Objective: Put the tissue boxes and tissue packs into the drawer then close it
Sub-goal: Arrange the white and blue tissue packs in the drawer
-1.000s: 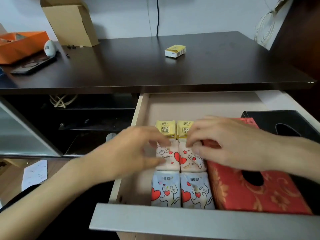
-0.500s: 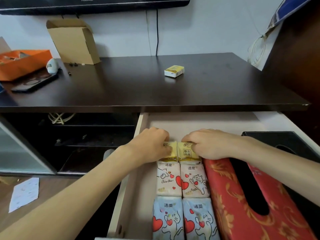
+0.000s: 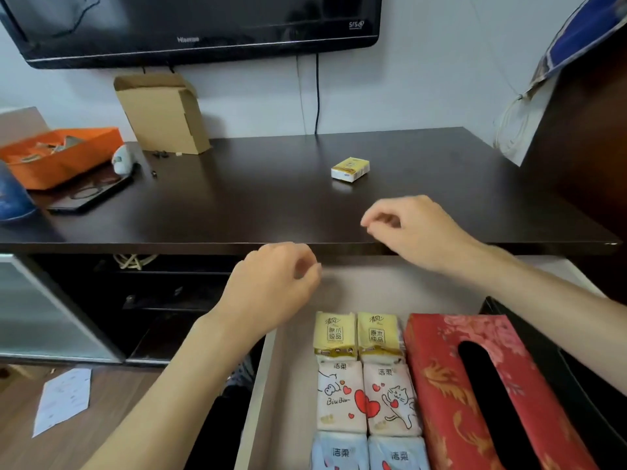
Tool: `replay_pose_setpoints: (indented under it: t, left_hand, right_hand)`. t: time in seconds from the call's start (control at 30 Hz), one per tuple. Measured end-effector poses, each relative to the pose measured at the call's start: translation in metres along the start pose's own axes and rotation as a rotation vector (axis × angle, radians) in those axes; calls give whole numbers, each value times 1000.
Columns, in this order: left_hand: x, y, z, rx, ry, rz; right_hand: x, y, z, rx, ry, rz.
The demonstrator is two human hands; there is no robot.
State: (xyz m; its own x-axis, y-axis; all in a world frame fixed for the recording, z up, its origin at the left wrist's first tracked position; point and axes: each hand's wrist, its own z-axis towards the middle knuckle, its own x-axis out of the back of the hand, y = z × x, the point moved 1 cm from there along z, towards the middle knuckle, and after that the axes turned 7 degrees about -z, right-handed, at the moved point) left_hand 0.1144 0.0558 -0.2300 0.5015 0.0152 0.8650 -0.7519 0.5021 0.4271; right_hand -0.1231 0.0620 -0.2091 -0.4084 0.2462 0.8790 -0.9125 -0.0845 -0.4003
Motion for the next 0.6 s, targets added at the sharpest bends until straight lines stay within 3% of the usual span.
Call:
replay_pose_setpoints:
  t: [0.17,0.3,0.4,0.6]
  left_hand:
    - [-7,-1,-9,20,-44,-118]
    - [-17,-9,-11,22,9,-71]
    - [-20,-10,-8,12,7,-60]
    - [-24,-6,-10,-27,-105,-31]
  right_hand:
    - [-16,19,120,-103,3,-82]
    - [-41,41,178,-236,-26,-150]
    - [-52,52,197,-272,-45,-150]
    - [-40,51,177,-142,40,8]
